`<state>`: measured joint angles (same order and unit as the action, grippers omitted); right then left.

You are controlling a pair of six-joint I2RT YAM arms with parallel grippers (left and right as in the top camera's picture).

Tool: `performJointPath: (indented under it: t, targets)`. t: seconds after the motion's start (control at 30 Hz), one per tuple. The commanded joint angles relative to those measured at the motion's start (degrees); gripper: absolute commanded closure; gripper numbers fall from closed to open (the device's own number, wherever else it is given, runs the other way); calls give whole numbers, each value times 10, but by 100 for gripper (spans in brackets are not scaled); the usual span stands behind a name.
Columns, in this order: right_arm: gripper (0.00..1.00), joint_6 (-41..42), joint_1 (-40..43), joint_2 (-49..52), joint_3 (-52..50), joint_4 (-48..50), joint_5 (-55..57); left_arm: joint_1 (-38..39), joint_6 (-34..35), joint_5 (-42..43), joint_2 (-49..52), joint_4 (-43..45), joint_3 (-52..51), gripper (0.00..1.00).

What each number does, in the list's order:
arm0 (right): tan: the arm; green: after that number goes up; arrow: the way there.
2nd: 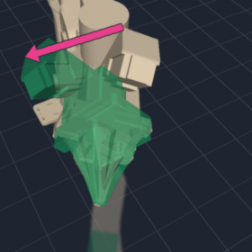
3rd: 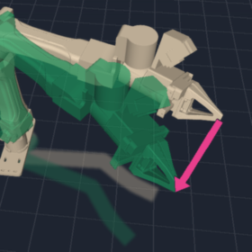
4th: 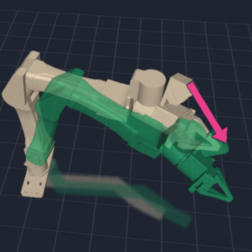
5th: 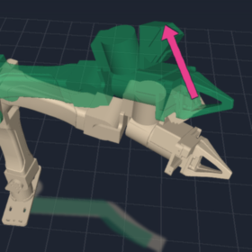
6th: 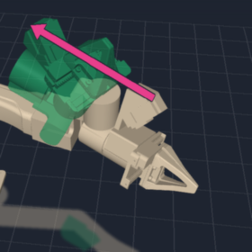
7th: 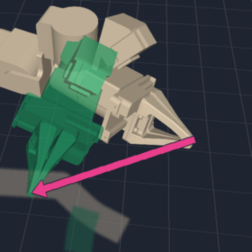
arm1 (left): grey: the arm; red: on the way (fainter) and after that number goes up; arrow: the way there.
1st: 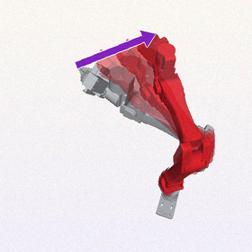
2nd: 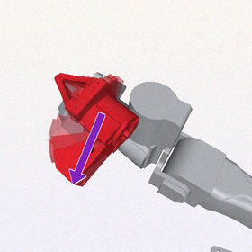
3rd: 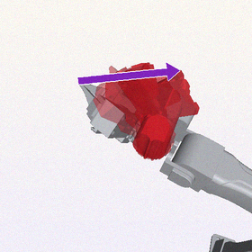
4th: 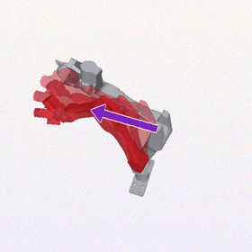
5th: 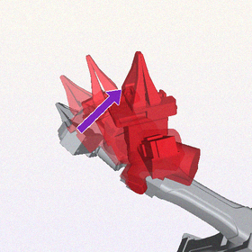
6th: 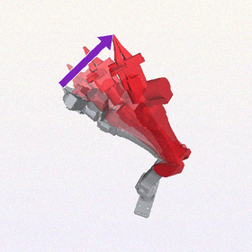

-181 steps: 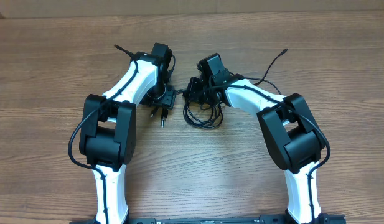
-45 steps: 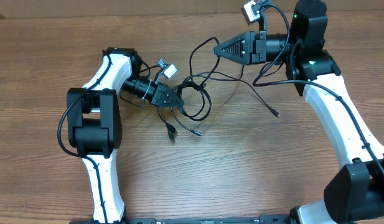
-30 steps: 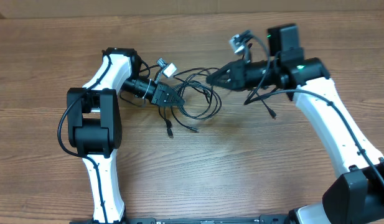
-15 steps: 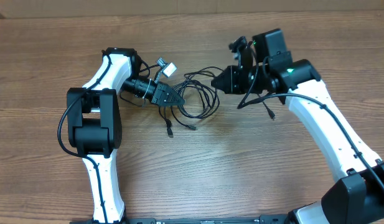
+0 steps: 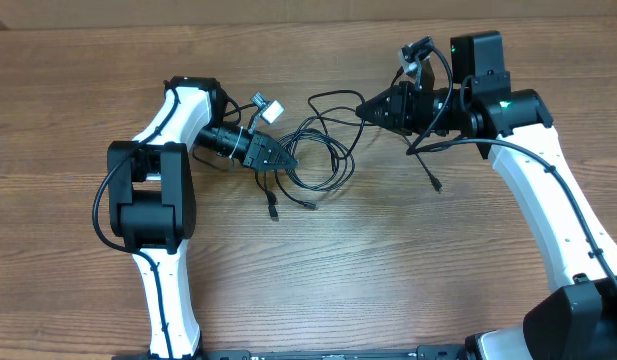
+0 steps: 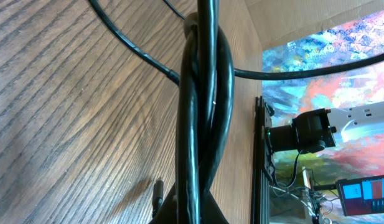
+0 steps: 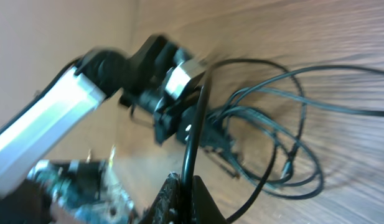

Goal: Untangle cables

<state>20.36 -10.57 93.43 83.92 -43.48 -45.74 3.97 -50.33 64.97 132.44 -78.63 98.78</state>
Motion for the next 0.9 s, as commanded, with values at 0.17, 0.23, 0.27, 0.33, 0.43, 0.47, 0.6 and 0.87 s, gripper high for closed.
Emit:
performJointPath:
  t: [0.17,0.23,0.27,0.33,0.43,0.47,0.6,0.87]
  targets:
    - [96,123,1,-17,19,4,271,4,-34,37,9,-2,8,96]
    - [96,142,1,-16,19,-4,332,5,-34,37,9,-2,7,96]
    - [96,144,1,-16,19,-7,356,5,-34,37,9,-2,7,96]
    - [96,145,1,-14,19,-18,401,5,-34,37,9,-2,7,96]
    - [96,176,1,-9,19,-55,467,5,-33,37,9,-2,7,96]
    - [96,184,2,-7,19,-69,487,5,-33,37,9,-2,8,96]
    - [95,189,1,0,19,-116,516,5,-33,37,9,-2,8,96]
    - [96,191,-18,9,1,-185,469,5,-33,48,9,-2,7,96]
